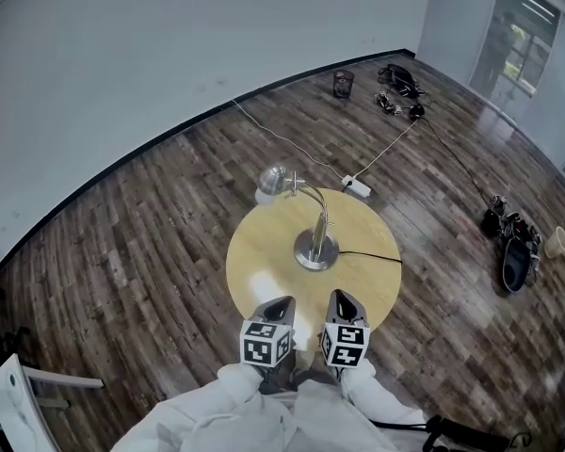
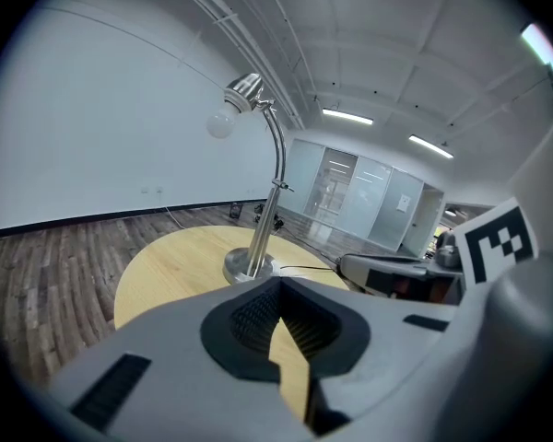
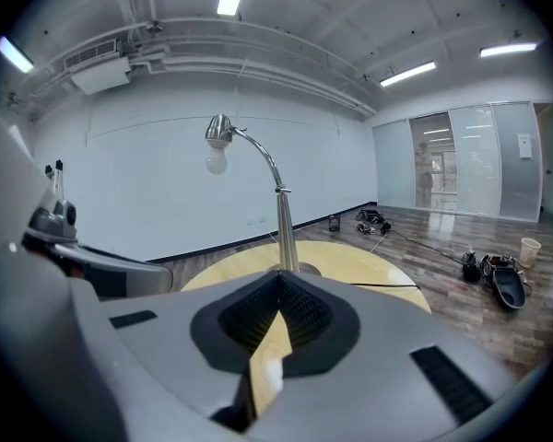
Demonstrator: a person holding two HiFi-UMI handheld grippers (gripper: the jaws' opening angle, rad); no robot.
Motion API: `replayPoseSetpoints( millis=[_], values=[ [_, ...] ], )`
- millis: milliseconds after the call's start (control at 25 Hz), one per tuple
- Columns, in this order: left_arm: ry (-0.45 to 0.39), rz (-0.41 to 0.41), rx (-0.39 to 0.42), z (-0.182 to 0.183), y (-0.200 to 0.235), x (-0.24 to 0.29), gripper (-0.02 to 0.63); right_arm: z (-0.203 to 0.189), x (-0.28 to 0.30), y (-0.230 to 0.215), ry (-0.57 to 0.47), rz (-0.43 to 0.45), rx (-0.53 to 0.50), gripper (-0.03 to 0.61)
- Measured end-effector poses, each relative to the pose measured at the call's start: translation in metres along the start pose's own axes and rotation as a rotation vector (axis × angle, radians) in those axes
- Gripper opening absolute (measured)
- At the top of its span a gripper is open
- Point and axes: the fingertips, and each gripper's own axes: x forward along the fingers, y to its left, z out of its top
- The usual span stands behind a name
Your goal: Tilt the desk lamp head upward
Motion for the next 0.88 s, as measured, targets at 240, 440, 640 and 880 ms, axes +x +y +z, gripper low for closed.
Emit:
replayPoseSetpoints(
  millis=[240,440,640,880],
  values=[
    [-0.031,0.012,-0.016,-0.029,-0.011,-0.047,0.002,-0.026,-0.055,0.016,-0.001,-0.025,0.036,0.012],
    [-0.098,0.046,-0.022,-0.032,-0.019,-0.086,0.002,-0.036,-0.096,0.022,-0.007,-0.031,0.038,0.012],
    [-0.098,0.059,-0.026,-0.046,-0.032,-0.108,0.002,-0.028,-0.122,0.038,-0.036,-0.009,0.043,0.012],
    [-0.100,0.070,-0.020,-0.049,-0.054,-0.113,0.002,-0.024,-0.140,0.044,-0.048,0.036,0.033,0.012]
  ],
)
